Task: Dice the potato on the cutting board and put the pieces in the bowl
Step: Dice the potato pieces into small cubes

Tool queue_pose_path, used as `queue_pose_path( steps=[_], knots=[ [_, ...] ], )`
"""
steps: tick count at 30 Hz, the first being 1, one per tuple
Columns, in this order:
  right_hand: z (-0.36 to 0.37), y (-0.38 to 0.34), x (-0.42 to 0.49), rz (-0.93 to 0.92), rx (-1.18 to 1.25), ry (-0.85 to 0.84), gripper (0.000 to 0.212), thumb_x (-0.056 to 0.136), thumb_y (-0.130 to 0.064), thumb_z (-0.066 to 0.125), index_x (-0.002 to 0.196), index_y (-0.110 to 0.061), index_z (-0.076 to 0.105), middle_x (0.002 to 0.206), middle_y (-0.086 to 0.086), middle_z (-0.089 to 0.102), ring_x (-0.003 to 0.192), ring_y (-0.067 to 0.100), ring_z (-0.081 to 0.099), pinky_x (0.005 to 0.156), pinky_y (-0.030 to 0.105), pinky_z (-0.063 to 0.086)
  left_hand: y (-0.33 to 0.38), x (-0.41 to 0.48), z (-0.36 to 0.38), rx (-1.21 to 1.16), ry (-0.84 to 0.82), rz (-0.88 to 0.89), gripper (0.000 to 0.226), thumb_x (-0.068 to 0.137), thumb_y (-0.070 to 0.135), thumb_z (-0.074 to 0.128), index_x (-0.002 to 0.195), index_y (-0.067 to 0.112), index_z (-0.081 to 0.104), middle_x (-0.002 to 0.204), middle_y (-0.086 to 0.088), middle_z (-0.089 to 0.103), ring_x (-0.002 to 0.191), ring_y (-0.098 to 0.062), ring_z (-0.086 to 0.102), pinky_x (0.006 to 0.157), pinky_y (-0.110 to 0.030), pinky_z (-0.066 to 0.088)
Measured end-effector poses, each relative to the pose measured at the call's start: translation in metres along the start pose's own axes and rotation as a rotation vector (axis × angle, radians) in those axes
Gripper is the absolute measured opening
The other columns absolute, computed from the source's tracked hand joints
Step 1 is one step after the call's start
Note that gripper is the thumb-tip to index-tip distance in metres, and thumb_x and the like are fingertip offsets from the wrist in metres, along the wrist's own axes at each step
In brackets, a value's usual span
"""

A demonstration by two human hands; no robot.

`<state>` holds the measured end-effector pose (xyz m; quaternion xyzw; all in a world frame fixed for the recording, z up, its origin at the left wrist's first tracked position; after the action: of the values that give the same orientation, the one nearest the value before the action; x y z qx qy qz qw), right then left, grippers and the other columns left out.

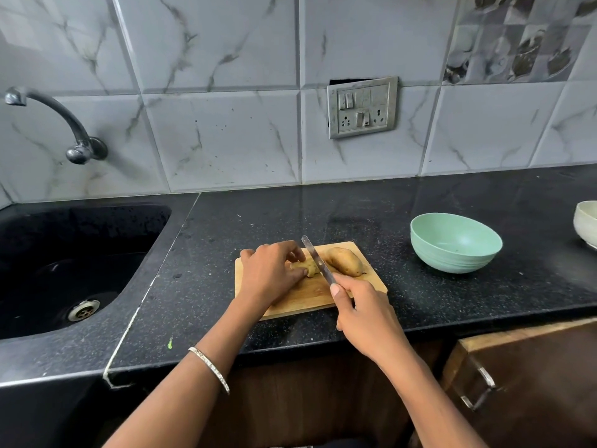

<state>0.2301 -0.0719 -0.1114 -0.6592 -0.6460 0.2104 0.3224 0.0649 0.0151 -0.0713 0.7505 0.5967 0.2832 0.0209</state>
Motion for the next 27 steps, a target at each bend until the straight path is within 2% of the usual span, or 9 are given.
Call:
queue_pose_path(
  steps=[4, 9, 14, 19, 27],
  knots=[
    [0.001, 0.002, 0.0, 0.001, -0.004, -0.005, 0.041, 0.105, -0.049, 0.036, 0.143, -0.044, 0.048, 0.102, 0.001, 0.071, 0.098, 0.025, 0.067, 0.092, 0.042, 0.051, -0.002, 0.001, -0.001, -0.014, 0.005, 0.015, 0.023, 0.078, 0.05, 0.072, 0.094, 0.034, 0.065, 0.094, 0.019, 0.07, 0.1, -0.008, 0.063, 0.084, -0.036, 0.027],
    [0.0, -0.004, -0.003, -0.021, -0.004, -0.015, 0.033, 0.106, -0.046, 0.037, 0.133, -0.038, 0.056, 0.087, -0.003, 0.069, 0.088, 0.022, 0.067, 0.084, 0.04, 0.052, -0.015, -0.002, -0.001, -0.046, 0.006, 0.009, 0.024, 0.075, 0.053, 0.074, 0.086, 0.035, 0.062, 0.085, 0.021, 0.067, 0.093, -0.004, 0.064, 0.084, -0.035, 0.029],
    [0.004, -0.008, -0.004, -0.005, -0.003, -0.044, 0.036, 0.106, -0.047, 0.038, 0.138, -0.041, 0.053, 0.092, -0.002, 0.069, 0.092, 0.021, 0.067, 0.083, 0.037, 0.052, -0.018, -0.005, -0.004, -0.067, -0.008, 0.001, 0.024, 0.075, 0.05, 0.076, 0.086, 0.034, 0.062, 0.081, 0.024, 0.064, 0.095, -0.001, 0.063, 0.083, -0.032, 0.027],
    [0.005, -0.017, -0.007, -0.033, -0.059, -0.064, 0.033, 0.107, -0.041, 0.037, 0.129, -0.023, 0.055, 0.079, -0.004, 0.065, 0.081, 0.018, 0.065, 0.079, 0.042, 0.055, -0.022, -0.006, -0.003, -0.085, -0.028, -0.024, 0.028, 0.073, 0.046, 0.079, 0.091, 0.035, 0.061, 0.086, 0.023, 0.067, 0.096, 0.0, 0.063, 0.083, -0.033, 0.029],
    [0.016, -0.021, -0.006, 0.002, -0.181, -0.103, 0.029, 0.106, -0.041, 0.035, 0.12, -0.031, 0.058, 0.097, -0.001, 0.063, 0.092, 0.026, 0.061, 0.075, 0.04, 0.052, -0.031, -0.006, -0.01, -0.038, -0.051, -0.106, 0.04, 0.07, 0.051, 0.081, 0.105, 0.038, 0.067, 0.089, 0.021, 0.069, 0.1, -0.004, 0.061, 0.083, -0.034, 0.027]
  ],
)
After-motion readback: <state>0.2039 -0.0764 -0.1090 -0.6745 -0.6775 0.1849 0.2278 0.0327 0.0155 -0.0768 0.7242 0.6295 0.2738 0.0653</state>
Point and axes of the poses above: each hand's wrist, its own x-axis towards the middle knuckle, its own z-axis out of the palm, y = z × x, the point moved 10 cm from there along x, towards the middle knuckle
